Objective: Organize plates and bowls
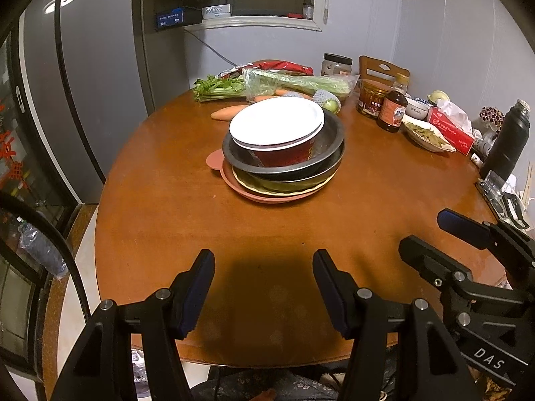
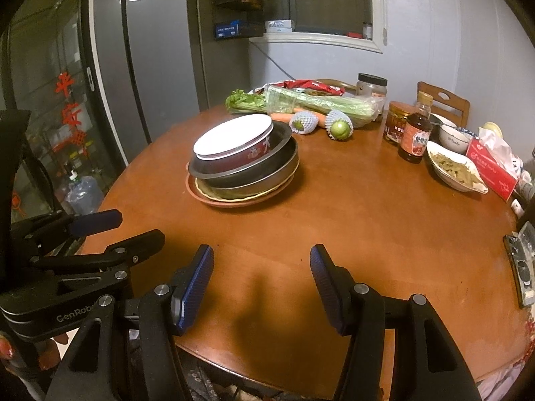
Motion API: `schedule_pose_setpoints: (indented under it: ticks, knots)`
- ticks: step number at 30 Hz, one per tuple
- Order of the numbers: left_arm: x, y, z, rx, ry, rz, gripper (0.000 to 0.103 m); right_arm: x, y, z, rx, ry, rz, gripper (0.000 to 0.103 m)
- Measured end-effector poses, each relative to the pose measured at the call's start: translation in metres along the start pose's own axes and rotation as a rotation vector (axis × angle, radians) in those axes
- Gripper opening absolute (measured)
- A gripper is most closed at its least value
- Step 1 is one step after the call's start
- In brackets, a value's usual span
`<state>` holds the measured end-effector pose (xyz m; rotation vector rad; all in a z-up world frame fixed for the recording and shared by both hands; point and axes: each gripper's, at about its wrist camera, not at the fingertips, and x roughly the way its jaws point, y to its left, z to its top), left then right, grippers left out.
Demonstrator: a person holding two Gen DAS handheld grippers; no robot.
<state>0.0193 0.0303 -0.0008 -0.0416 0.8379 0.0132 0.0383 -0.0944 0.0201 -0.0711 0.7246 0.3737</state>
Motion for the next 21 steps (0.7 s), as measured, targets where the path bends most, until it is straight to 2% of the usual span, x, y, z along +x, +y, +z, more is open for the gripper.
schedule_pose_setpoints:
  ticks: [21]
  knots:
    - [0.022, 0.013, 0.000, -0.019, 0.036, 0.015, 0.061, 0.013, -0.015, -0.008, 0.034, 0.036, -0.001, 0.063]
